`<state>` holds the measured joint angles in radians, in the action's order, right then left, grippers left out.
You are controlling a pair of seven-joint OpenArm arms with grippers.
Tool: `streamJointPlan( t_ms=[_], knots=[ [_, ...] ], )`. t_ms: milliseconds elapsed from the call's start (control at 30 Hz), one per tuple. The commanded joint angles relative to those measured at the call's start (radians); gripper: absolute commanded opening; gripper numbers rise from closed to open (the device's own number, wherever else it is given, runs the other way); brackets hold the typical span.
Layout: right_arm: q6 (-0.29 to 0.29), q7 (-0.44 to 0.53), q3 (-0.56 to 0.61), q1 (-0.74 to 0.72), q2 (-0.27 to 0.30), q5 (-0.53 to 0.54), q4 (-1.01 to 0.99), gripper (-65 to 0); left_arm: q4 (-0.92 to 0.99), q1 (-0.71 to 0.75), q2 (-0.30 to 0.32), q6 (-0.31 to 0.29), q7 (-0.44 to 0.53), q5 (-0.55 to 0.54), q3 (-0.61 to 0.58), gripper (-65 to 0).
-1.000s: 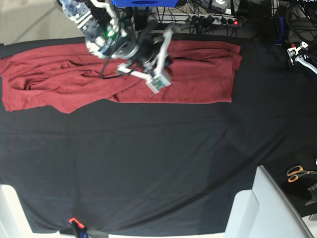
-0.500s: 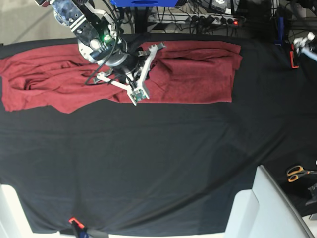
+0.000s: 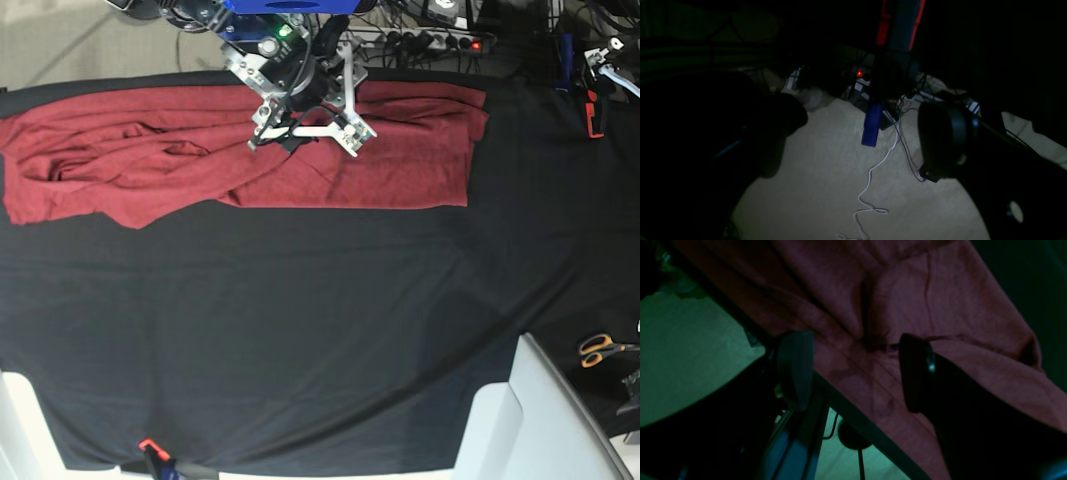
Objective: Fold the T-shirt properly
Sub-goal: 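Drag the held hem with the right gripper across the shirt body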
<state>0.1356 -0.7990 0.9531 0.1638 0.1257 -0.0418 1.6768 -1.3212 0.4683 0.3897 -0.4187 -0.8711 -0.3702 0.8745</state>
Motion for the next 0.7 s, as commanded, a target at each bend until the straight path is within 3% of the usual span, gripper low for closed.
streamJointPlan(
  t_ms=[0, 133, 233, 300, 367, 467, 667],
  knots=[
    [-0.001, 0.017, 0.002, -0.019, -0.011, -0.007, 0.012, -28.1, -0.016, 0.007, 0.018, 0.004, 0.014, -0.006, 0.007, -6.3],
    [-0.001, 0.017, -0.003, -0.068, -0.033, -0.007, -0.005, -28.1, -0.016, 0.007, 0.013, -0.003, 0.014, -0.006, 0.007, -6.3],
    [-0.001, 0.017, -0.013, -0.111, -0.039, 0.029, -0.047, -27.9, -0.014, 0.005, 0.002, -0.121, 0.014, -0.006, 0.007, -6.3],
    [-0.001, 0.023, -0.049, -0.134, -0.039, 0.115, -0.062, -27.9, -0.010, 0.005, -0.001, -0.199, 0.013, -0.006, 0.007, -6.3],
    [-0.001, 0.025, -0.107, -0.155, -0.037, 0.224, -0.082, -27.9, -0.005, 0.005, -0.008, -0.239, 0.013, -0.005, 0.008, -6.3],
    [-0.001, 0.069, -0.165, -0.172, -0.030, 0.303, -0.120, -27.9, -0.005, 0.005, -0.013, -0.246, 0.013, -0.003, 0.008, -6.3],
    [-0.003, 0.117, -0.182, -0.186, -0.037, 0.314, -0.246, -27.9, -0.005, 0.004, -0.013, -0.246, 0.013, -0.005, 0.008, -6.3]
  ],
)
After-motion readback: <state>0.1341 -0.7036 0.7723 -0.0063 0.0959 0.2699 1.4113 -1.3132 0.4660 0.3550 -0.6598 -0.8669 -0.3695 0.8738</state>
